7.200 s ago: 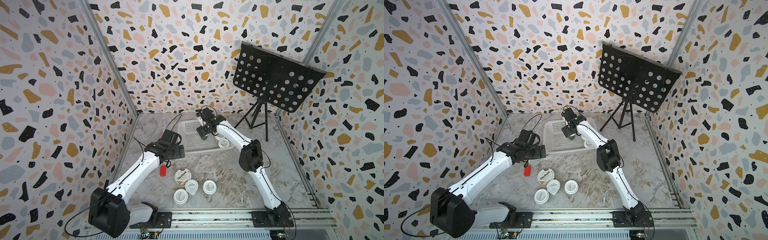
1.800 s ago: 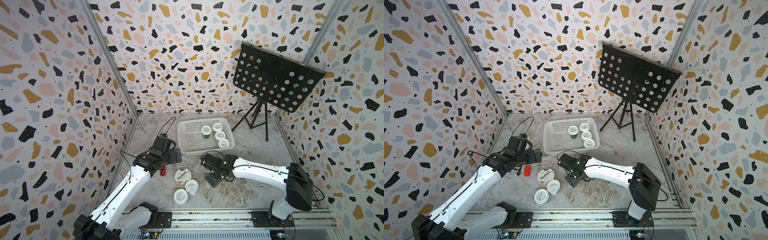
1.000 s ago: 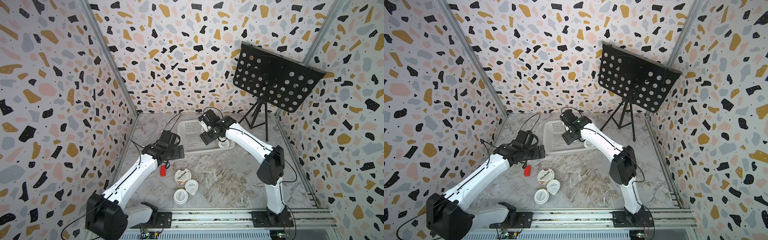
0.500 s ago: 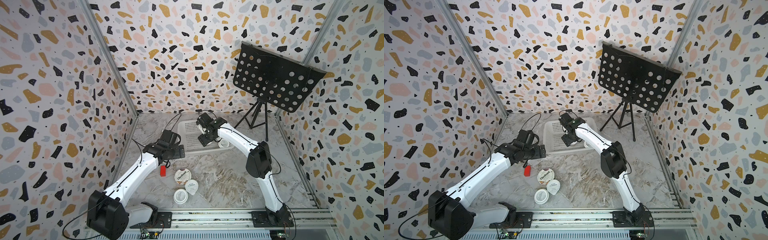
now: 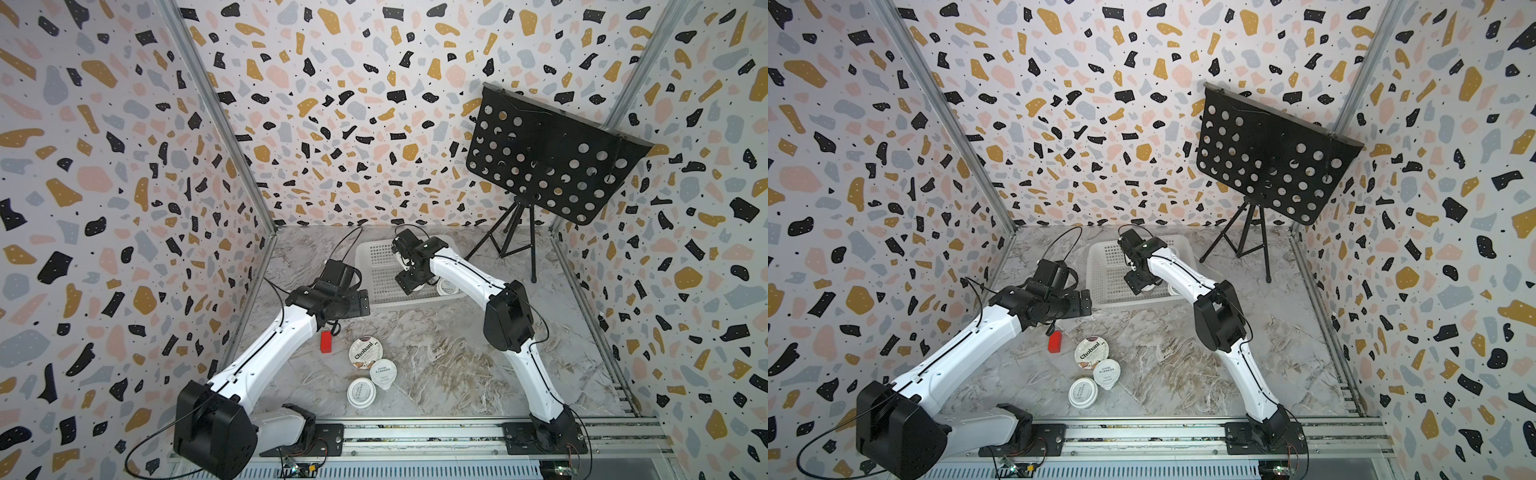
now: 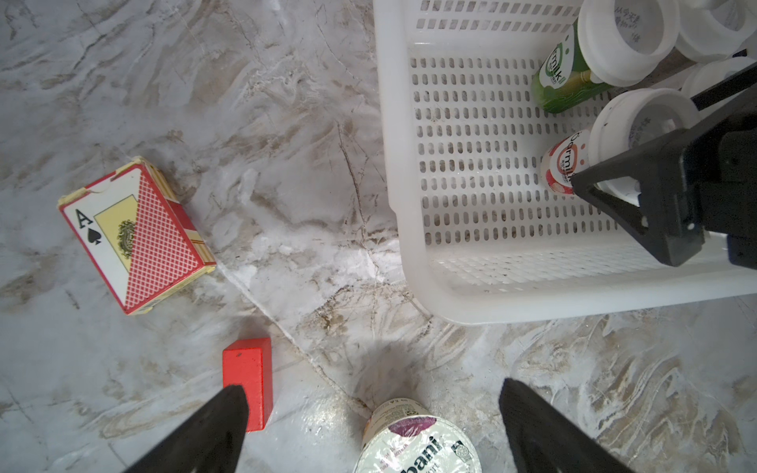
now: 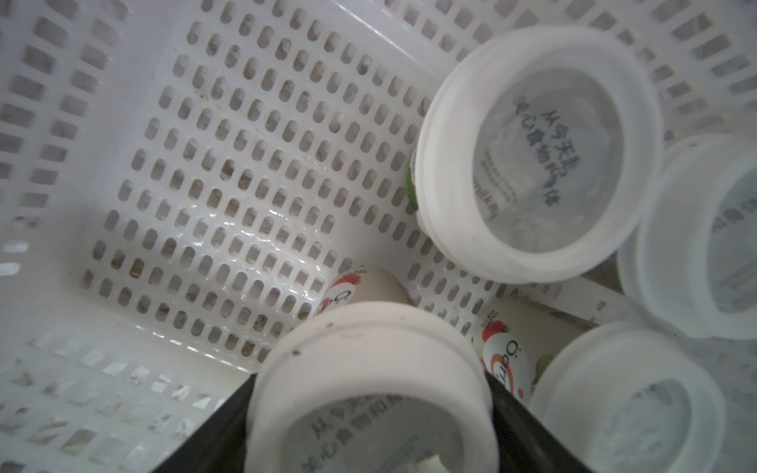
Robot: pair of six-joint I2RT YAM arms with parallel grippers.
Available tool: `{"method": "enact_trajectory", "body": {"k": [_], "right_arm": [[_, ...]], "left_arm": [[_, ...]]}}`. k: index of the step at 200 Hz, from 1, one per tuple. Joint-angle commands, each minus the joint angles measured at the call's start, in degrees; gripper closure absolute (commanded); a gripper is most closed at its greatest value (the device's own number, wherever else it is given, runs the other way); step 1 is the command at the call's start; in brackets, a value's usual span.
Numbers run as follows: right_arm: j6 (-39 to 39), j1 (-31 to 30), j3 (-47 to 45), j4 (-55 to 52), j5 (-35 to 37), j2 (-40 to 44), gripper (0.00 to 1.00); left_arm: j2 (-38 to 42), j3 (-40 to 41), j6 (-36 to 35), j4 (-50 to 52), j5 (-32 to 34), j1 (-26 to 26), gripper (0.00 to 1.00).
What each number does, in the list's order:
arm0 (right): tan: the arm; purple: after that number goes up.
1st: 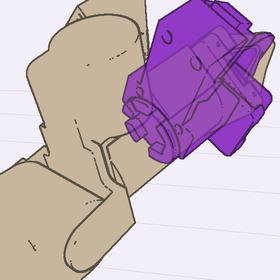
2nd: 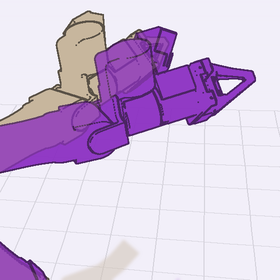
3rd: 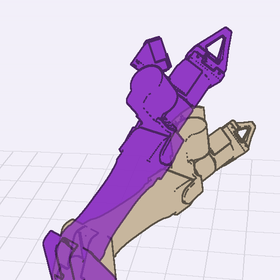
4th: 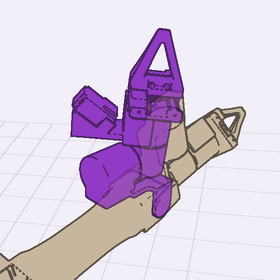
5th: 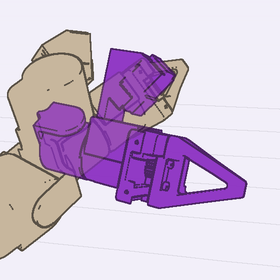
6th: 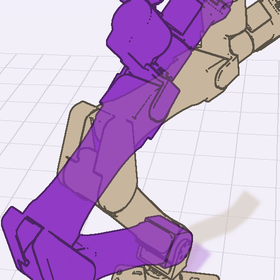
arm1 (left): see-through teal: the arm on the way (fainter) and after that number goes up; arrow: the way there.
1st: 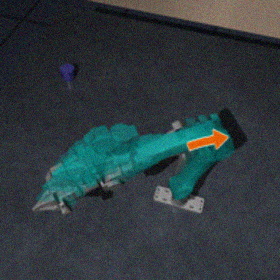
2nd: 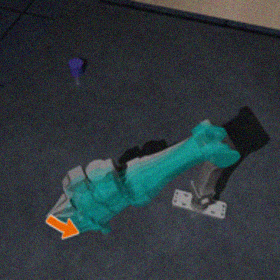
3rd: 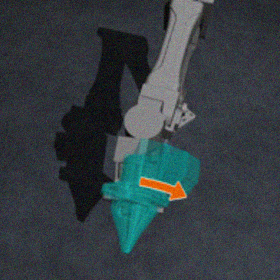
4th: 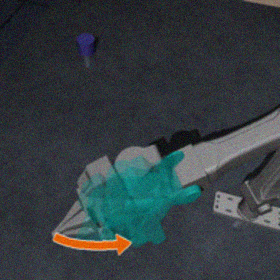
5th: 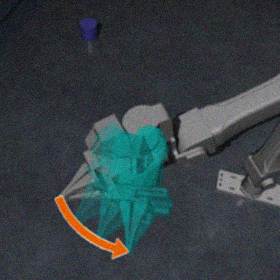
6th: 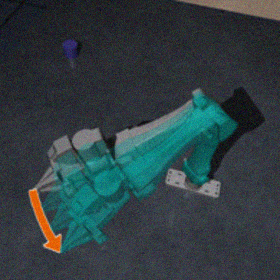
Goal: Put the yogurt in the basket
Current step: Place the yogurt in the basket.
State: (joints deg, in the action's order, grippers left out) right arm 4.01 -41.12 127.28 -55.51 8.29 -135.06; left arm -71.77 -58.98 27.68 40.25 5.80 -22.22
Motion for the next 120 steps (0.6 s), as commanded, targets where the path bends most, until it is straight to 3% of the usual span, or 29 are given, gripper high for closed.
{"method": "enact_trajectory", "body": {"k": [1, 120], "right_arm": [[-0.5, 0.3, 2.6, -0.5, 1.0, 0.1, 0.2], [-1.2, 0.4, 4.0, -0.7, 0.7, -1.4, 0.14]], "left_arm": [[-0.1, -1.0, -0.5, -0.8, -0.4, 0.3, 0.0], [0.4, -0.7, -0.6, -0.9, -0.3, 0.2, 0.0]]}}
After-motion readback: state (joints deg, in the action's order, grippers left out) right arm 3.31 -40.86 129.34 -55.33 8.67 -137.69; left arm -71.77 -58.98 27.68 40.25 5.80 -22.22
